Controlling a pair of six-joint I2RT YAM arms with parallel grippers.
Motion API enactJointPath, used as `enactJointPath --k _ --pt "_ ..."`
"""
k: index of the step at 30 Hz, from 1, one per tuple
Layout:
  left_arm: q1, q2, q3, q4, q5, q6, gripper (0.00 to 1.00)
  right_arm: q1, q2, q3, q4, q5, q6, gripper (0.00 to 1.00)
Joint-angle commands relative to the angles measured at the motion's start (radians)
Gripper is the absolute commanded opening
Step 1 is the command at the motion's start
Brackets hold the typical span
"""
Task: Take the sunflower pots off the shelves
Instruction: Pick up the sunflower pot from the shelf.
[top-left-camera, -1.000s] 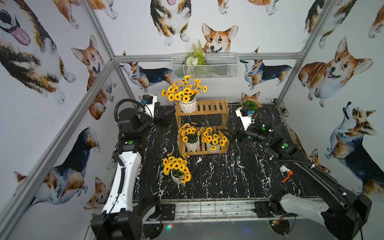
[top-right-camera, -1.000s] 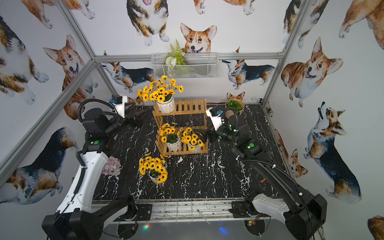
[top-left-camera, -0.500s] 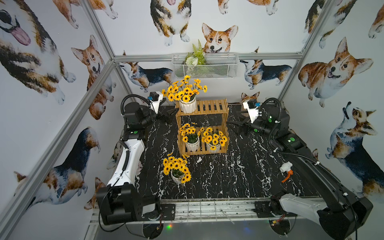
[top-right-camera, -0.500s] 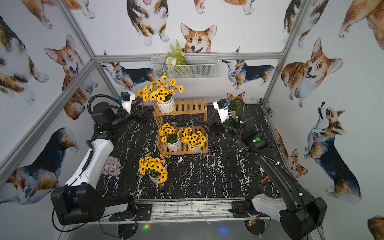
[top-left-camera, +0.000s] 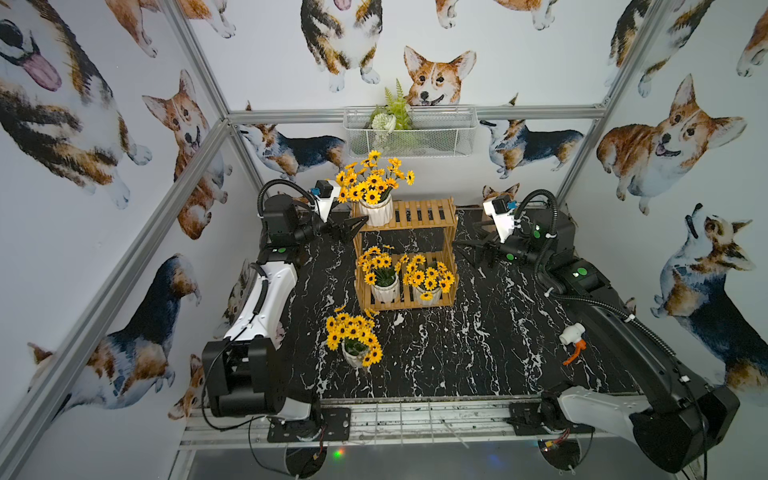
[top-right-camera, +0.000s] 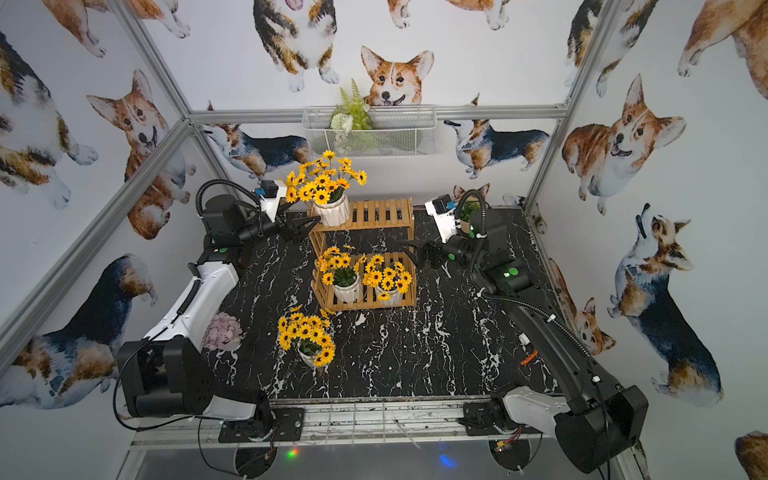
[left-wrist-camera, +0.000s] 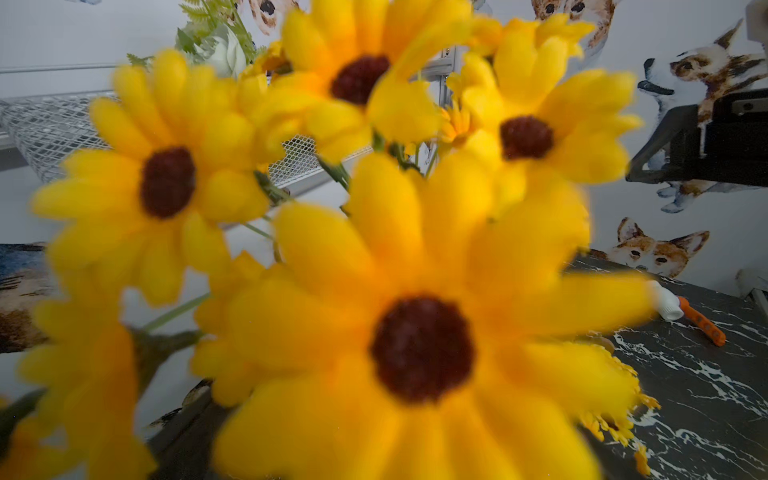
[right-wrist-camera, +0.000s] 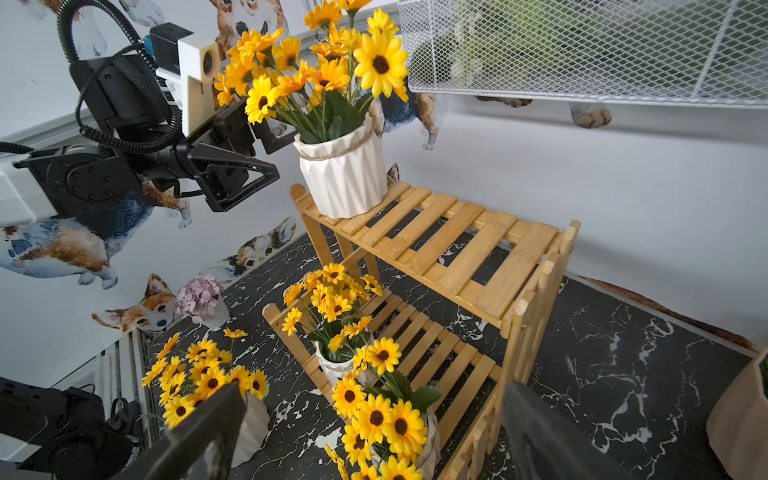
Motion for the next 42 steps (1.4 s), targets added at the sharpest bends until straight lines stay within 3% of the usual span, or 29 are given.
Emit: enactJointPath --k 1,27,42 --pt "-0.009 0.020 0.024 0.007 0.023 0.029 1.00 -0.003 0.005 0.009 -0.005 -0.012 -0.005 1.00" --pt "-0.052 0.160 0.118 0.090 0.028 -0.024 1.00 -0.019 0.026 0.024 -0.023 -0.017 -0.017 1.00" --pt "-0.062 0.165 0.126 0.084 0.020 -0.024 1.00 -0.020 0.033 0.024 -0.022 -0.030 -0.012 1.00"
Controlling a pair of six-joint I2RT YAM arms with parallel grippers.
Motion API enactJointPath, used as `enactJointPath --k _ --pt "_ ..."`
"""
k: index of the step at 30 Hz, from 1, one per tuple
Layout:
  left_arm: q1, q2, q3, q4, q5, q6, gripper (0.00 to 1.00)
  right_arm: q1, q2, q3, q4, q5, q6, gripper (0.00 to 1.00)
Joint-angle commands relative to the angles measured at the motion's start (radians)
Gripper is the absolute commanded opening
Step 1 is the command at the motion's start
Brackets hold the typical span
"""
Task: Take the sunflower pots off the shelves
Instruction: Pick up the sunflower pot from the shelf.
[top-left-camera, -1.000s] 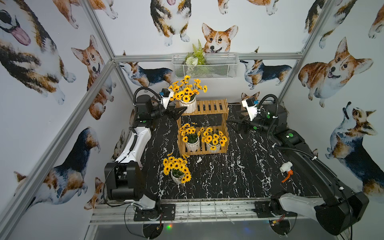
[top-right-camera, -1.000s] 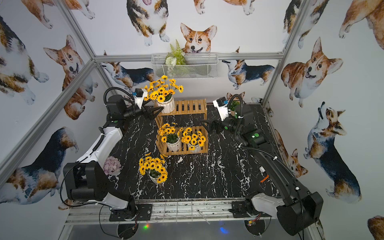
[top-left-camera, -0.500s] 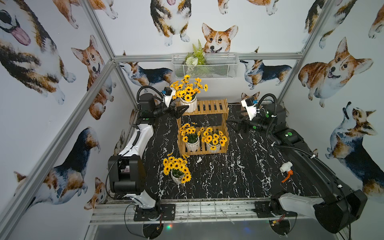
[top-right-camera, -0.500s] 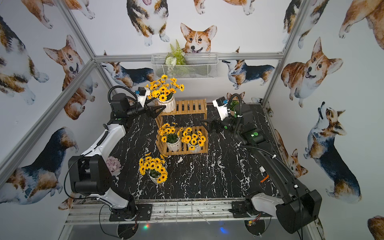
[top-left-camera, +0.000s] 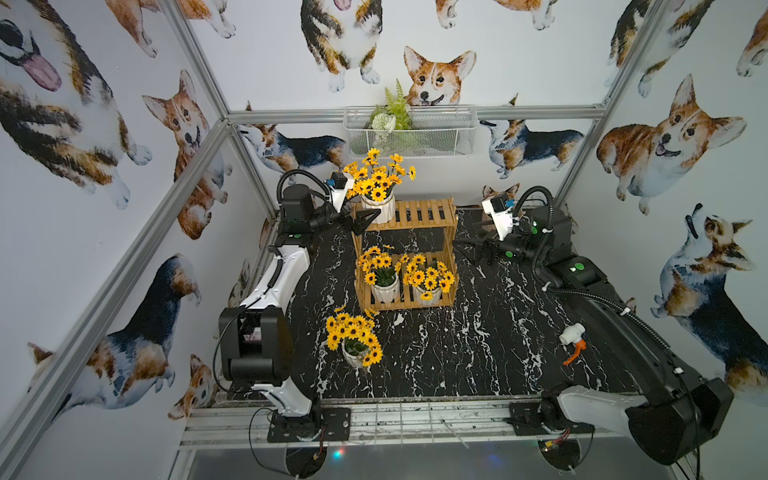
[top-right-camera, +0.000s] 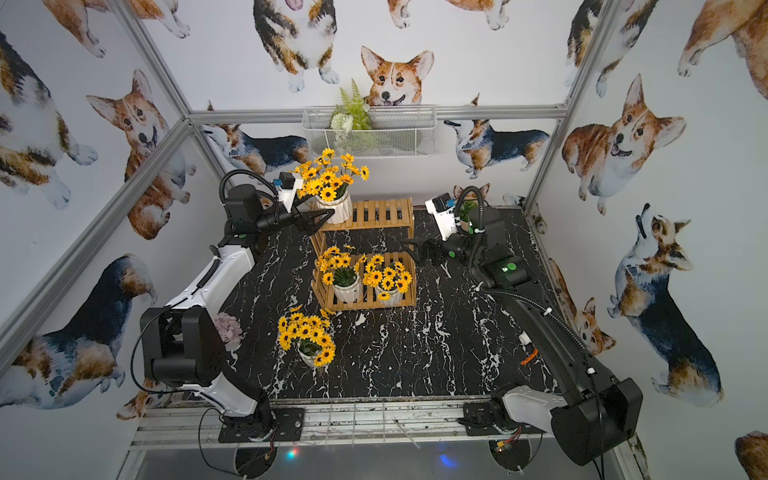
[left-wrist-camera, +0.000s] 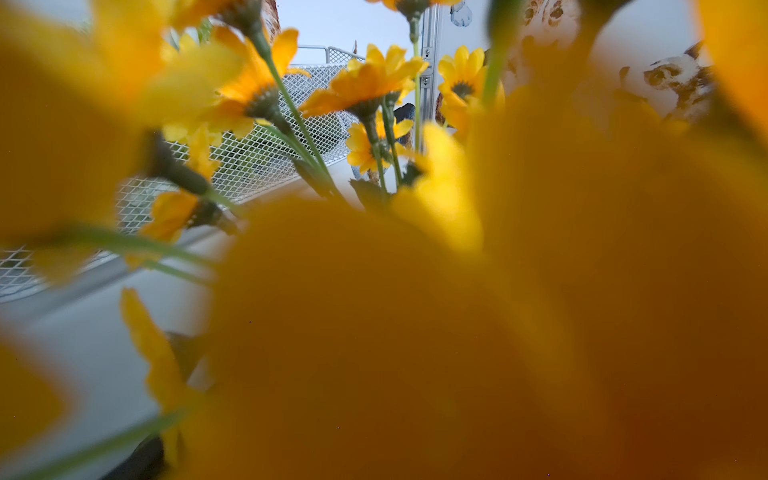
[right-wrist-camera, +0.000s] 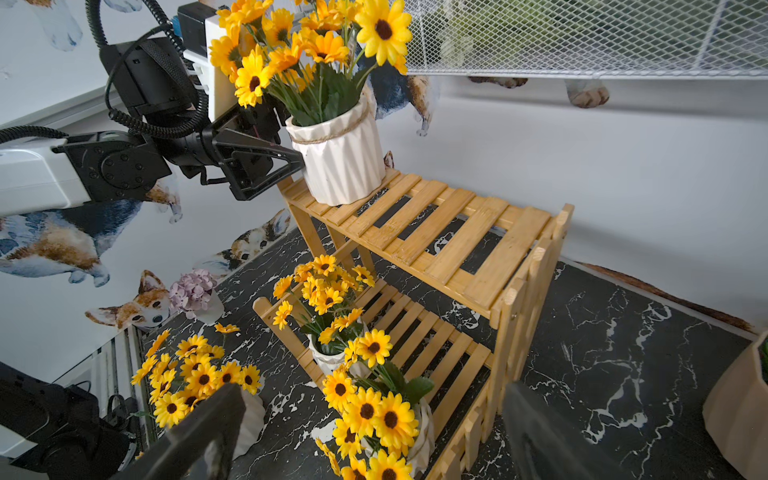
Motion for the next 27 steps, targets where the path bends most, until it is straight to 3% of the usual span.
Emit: enactJointPath --k 1,27 --pt "-0.001 -0.003 0.009 0.021 -0.002 0.016 1.00 -0.001 -0.002 0.006 0.001 -0.013 -0.006 1.00" --pt "-0.011 0.041 0.041 0.079 0.065 -0.077 1.00 -0.001 -0.018 0.004 -0.018 -0.016 -0.003 1.00"
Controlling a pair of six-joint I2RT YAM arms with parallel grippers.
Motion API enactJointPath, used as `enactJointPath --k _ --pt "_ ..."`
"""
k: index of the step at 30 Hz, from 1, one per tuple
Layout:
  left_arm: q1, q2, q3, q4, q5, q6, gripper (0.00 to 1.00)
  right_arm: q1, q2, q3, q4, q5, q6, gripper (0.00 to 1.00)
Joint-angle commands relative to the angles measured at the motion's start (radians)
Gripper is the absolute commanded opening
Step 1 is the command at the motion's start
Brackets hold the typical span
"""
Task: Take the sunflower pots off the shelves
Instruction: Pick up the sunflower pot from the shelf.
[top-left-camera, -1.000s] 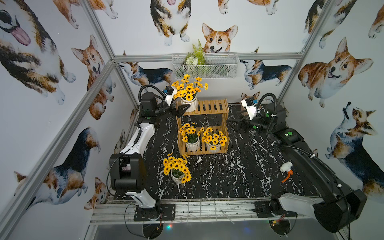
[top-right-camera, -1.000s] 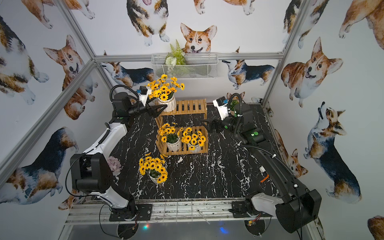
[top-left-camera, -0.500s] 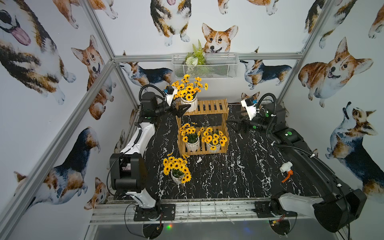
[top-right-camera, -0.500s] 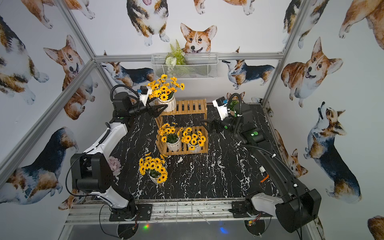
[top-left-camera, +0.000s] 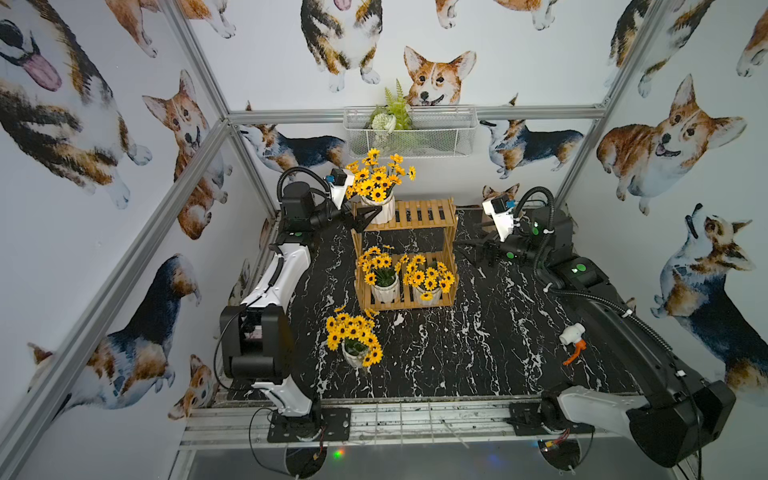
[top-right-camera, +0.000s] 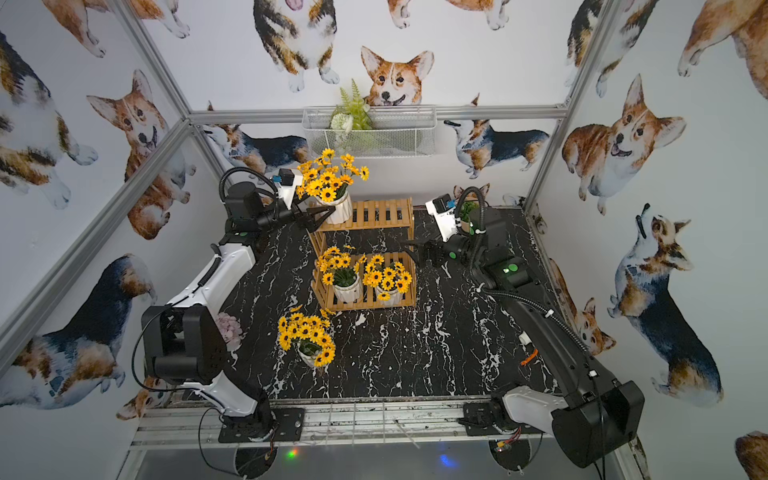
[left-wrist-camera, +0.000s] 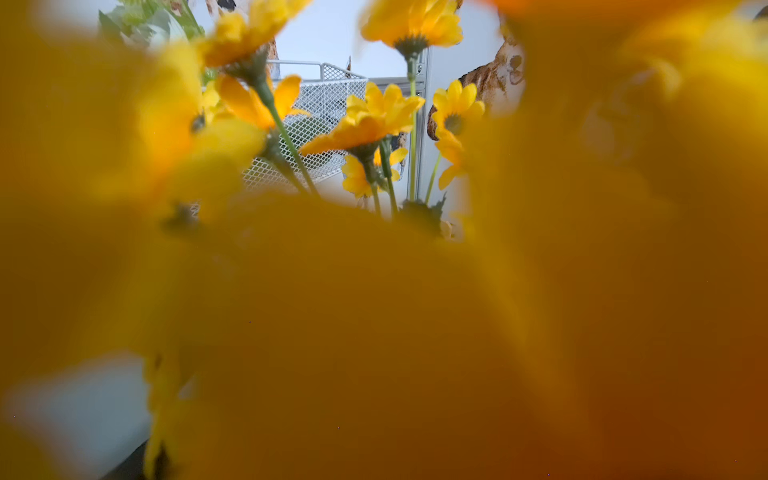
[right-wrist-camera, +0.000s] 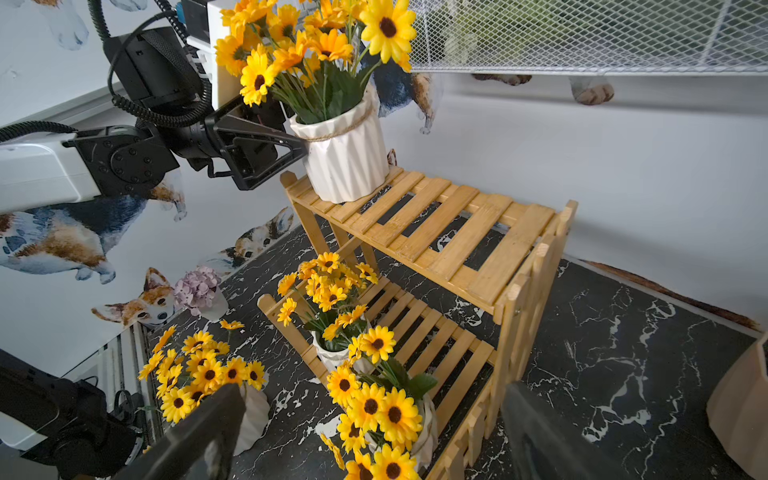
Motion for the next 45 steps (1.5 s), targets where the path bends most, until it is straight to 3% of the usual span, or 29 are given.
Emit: enactJointPath --k 1,18,31,45 --pt "-0.006 0.018 0.009 0.029 0.032 -0.013 1.00 0.000 -0.007 0.003 -0.003 -0.012 -0.004 1.00" --pt "-0.035 0.041 0.020 0.055 0.040 -0.021 1.00 0.000 -0.006 -0.001 0.000 -0.015 0.003 1.00" --pt "-0.045 0.077 0.022 0.171 0.038 -0.116 1.00 0.000 -0.010 -0.011 0.002 -0.014 0.004 1.00" --pt "-0.070 0.091 0.029 0.168 0.014 -0.104 1.00 0.000 -0.017 -0.019 -0.004 -0.011 0.004 1.00"
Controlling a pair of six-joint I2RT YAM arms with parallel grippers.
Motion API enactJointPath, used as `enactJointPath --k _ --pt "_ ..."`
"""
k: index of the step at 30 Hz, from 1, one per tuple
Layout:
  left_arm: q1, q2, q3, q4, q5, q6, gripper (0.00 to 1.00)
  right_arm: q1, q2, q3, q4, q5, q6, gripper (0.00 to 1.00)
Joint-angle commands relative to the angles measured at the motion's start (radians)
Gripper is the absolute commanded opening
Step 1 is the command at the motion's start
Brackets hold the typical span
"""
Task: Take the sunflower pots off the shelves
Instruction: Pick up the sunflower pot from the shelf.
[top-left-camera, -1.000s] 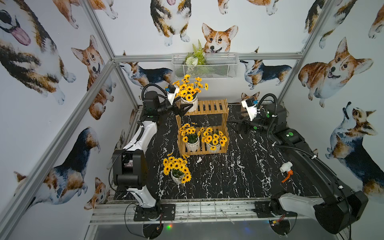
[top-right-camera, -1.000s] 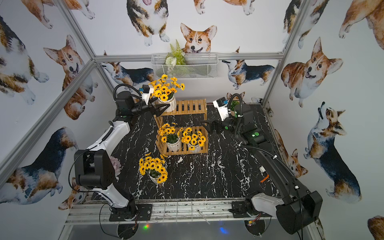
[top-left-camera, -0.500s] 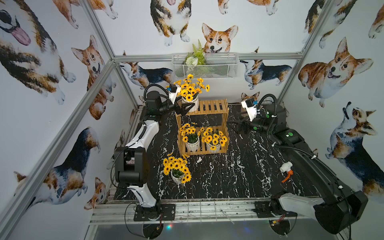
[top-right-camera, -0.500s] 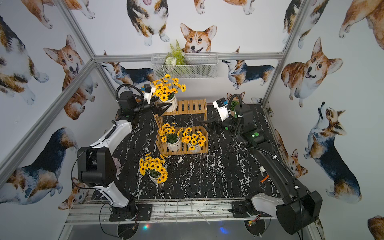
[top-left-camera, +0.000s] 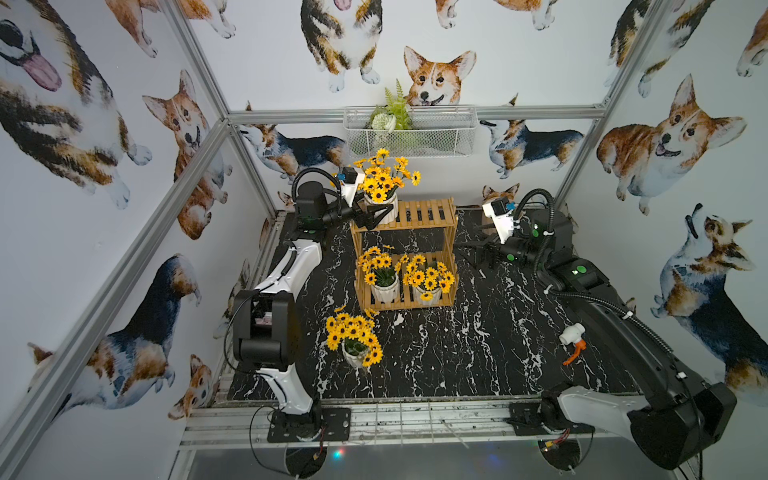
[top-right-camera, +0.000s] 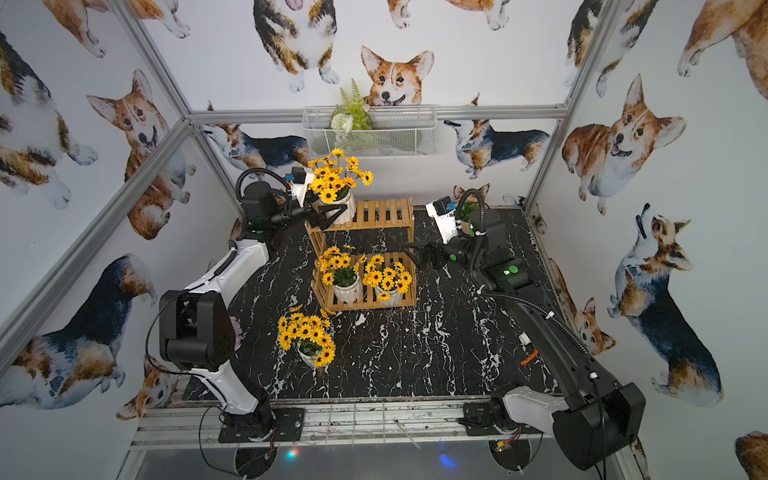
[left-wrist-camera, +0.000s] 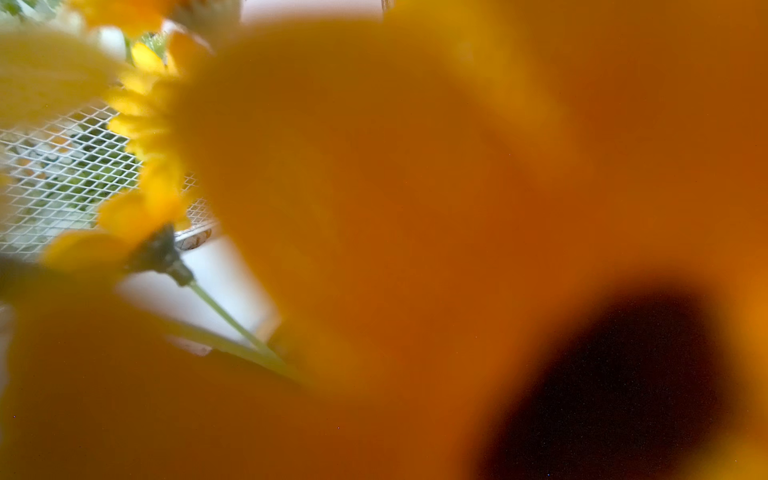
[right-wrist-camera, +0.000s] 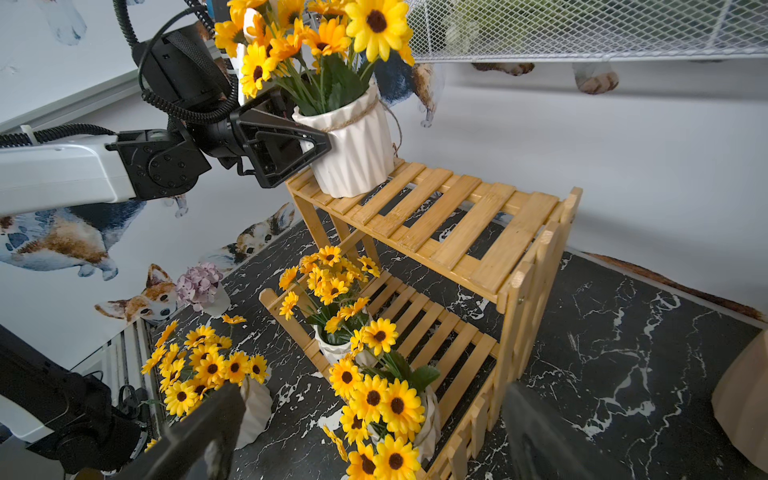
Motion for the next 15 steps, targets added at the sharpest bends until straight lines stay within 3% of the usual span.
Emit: enactJointPath --k 1,15 --pt "-0.007 0.008 0.008 0.029 0.002 0.011 1.00 0.000 -0.005 -0.001 0.003 -0.008 0.001 1.00" --pt "-0.023 0.015 0.014 0.006 -0.033 0.028 1.00 0.000 -0.018 -0.009 -0.005 -0.002 -0.005 1.00"
